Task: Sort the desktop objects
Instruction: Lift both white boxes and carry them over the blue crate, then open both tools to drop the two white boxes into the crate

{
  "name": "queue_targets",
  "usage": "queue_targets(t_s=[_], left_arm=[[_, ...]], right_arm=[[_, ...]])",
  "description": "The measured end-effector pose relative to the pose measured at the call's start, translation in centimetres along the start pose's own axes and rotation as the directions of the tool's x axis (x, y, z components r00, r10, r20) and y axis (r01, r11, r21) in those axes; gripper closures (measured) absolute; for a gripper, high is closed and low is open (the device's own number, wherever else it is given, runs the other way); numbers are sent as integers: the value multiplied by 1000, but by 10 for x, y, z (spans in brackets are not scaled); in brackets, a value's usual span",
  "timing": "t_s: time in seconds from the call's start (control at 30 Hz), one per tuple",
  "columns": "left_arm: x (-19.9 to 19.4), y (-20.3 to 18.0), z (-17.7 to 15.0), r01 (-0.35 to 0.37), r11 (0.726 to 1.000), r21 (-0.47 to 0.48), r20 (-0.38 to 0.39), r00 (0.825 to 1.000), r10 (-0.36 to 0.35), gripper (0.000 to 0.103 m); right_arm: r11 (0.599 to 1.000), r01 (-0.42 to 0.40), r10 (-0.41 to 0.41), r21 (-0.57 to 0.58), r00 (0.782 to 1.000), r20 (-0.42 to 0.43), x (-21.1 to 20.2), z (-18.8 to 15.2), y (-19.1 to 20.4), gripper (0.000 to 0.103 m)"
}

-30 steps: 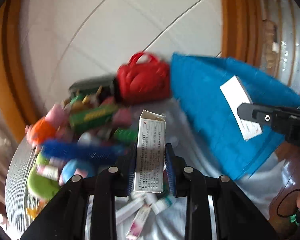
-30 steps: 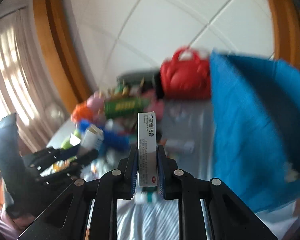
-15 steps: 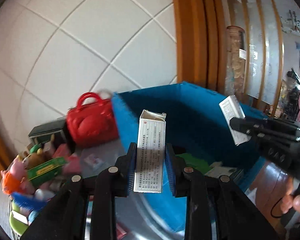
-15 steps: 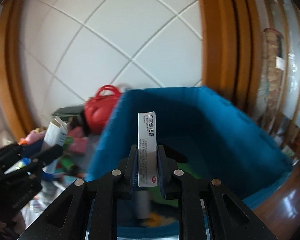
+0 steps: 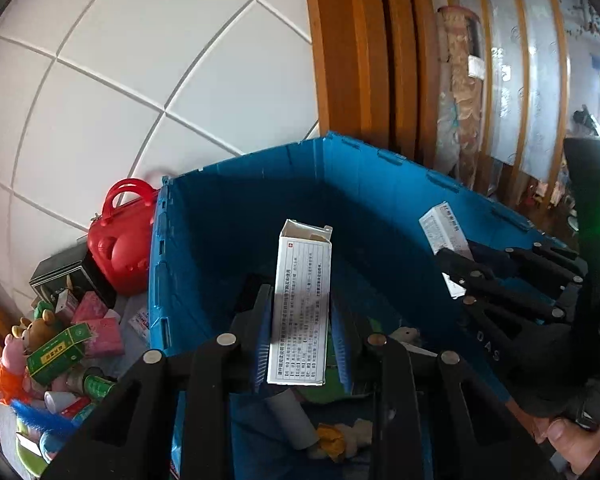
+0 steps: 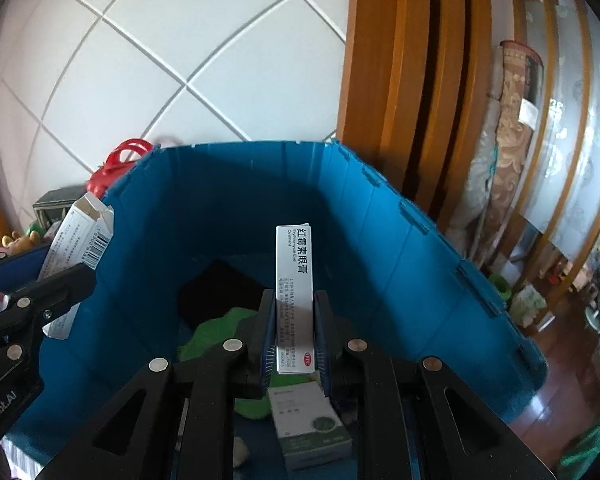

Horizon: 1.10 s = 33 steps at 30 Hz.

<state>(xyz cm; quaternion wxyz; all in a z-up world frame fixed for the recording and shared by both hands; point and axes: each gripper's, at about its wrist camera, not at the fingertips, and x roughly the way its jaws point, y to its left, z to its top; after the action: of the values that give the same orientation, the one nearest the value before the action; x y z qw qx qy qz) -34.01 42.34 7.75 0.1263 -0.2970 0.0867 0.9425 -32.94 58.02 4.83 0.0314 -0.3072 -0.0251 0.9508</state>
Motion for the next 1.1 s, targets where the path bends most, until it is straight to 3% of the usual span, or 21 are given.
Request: queue_targets(t_s=[0.2, 0.27, 0.33, 0.47, 0.83, 0.97, 1.07, 1.1], left_arm=[[13, 0, -1, -9, 1000, -21, -23, 1000, 9, 76], [14, -6, -1, -46, 999, -3, -9, 999, 46, 76], [17, -5, 0, -40, 999, -19, -17, 999, 39, 76], [24, 1, 1, -7, 999, -52, -56, 998, 5, 76], [35, -2, -1, -16, 999, -40, -133, 991, 10, 76], [34, -3, -2, -27, 999, -36, -127, 992, 22, 76], [34, -4, -3, -35, 999, -32, -129, 991, 30, 75], [33, -4, -3, -38, 999, -31, -129, 991, 34, 70]], right_arm=[[999, -36, 37, 4, 999, -31, 23, -4, -5, 85], [999, -45, 46, 14, 998, -31, 23, -3, -6, 85], [1000, -13, 13, 10, 1000, -24, 24, -2, -8, 85], [1000, -24, 25, 20, 999, -40, 28, 0, -11, 85], [1000, -11, 11, -1, 998, -59, 32, -1, -8, 84], [1000, 4, -4, 3, 999, -48, 31, 0, -8, 78], [1000, -1, 2, 18, 999, -38, 29, 1, -10, 65], [1000, -3, 3, 19, 999, -35, 28, 1, -10, 59]])
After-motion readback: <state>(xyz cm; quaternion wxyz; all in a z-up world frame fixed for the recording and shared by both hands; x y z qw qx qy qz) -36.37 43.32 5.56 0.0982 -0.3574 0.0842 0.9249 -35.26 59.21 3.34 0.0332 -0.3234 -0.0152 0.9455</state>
